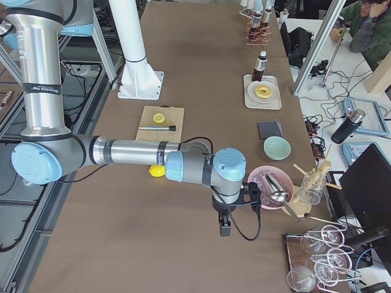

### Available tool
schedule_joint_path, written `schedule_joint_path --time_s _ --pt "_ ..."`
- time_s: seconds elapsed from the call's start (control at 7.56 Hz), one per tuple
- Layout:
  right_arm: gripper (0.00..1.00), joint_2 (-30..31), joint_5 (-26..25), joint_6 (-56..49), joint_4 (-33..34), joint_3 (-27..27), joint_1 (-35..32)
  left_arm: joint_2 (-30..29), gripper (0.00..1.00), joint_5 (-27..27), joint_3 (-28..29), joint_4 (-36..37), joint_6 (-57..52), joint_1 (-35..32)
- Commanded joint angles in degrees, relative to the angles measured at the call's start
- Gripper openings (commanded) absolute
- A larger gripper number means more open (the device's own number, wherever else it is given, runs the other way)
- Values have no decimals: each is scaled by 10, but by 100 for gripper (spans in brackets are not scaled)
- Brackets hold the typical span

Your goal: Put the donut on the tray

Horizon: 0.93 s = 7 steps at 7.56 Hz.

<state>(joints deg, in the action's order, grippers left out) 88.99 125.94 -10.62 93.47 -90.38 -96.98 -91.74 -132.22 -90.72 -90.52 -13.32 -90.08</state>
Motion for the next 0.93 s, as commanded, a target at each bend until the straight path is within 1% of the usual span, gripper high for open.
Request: schedule_joint_path --time_s 0.0,0.26,0.4,0.66,0.79 --pt "100 1 0 2 0 -1 0 5 99 -3 5 3 0 -4" --pt "100 11 -7 1 -6 -1 0 7 99 -11 5 3 0 -5" --pt "100 15 -22 -1 -14 -1 4 7 99 -11 5 3 0 -5" --pt "100 17 -79 -2 -16 -2 14 7 99 -11 5 3 0 -6" --pt "100 17 -77 2 -16 -1 14 7 99 -17 5 3 0 -6"
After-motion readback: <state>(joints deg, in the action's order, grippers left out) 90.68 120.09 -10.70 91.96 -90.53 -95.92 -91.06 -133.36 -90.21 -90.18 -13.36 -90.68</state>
